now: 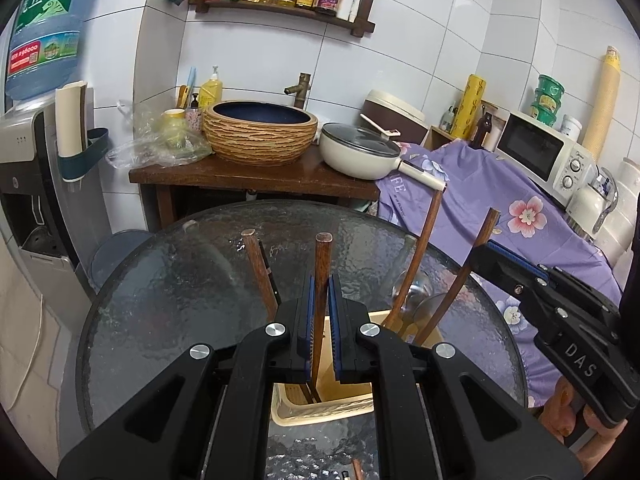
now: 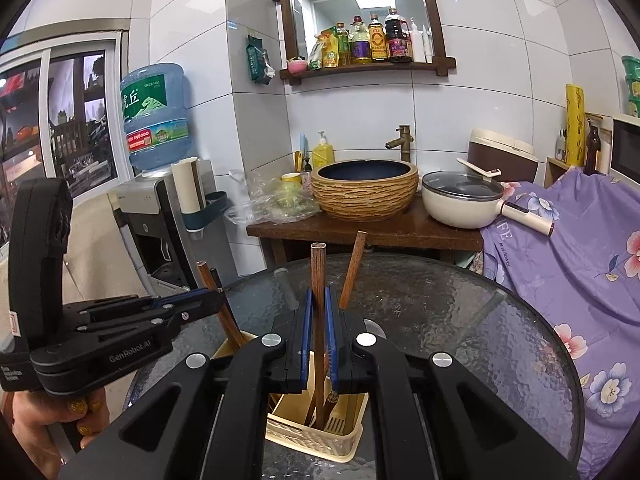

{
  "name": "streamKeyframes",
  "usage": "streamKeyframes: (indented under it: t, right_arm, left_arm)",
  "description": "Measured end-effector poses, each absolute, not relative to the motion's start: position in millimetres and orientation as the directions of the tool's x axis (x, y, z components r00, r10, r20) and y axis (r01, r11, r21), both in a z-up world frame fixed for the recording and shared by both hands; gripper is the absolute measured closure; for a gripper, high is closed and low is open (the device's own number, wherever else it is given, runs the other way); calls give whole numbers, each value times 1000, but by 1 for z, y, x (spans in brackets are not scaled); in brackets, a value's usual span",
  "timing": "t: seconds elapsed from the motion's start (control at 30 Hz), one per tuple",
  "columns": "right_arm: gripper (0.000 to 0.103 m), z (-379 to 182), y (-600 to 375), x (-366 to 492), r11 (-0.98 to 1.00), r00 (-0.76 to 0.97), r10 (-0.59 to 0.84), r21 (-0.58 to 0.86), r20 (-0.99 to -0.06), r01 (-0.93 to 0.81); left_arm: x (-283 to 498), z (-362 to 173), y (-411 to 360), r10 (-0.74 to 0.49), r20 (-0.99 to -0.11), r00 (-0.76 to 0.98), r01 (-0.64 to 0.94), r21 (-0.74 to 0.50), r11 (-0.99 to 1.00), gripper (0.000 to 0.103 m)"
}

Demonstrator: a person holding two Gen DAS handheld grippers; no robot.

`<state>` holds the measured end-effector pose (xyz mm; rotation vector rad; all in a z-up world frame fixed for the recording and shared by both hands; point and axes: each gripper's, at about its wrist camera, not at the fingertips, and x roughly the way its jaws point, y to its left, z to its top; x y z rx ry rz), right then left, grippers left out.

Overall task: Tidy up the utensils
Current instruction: 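Lower both chopsticks into the basket and open both tools, then move the left tool to the black pen while the right tool moves to the steel spoon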

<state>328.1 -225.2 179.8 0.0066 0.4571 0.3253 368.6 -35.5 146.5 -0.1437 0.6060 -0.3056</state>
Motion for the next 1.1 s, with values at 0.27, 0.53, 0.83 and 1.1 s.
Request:
streamKeyframes:
  t: [0.27, 0.53, 0.83, 1.1]
  right_arm:
    - [62, 179, -239, 322, 953, 861, 302, 96, -409, -288]
    - [41, 148, -250, 280, 901, 771, 403, 65, -492, -429]
    - [38, 49, -232, 206, 677, 479, 406, -96, -779, -730]
    - [40, 2, -222, 191, 574, 336, 320, -101, -886, -813]
  left_arm:
    - [364, 146, -39, -316, -543, 778, 245, -202, 948, 95]
    - [314, 146, -23, -352, -486, 800, 280, -217, 935, 32]
    - [269, 68, -20, -357, -640, 680, 303, -198, 932, 23]
    - [247, 4, -35, -341, -758, 556, 338, -169, 926, 30]
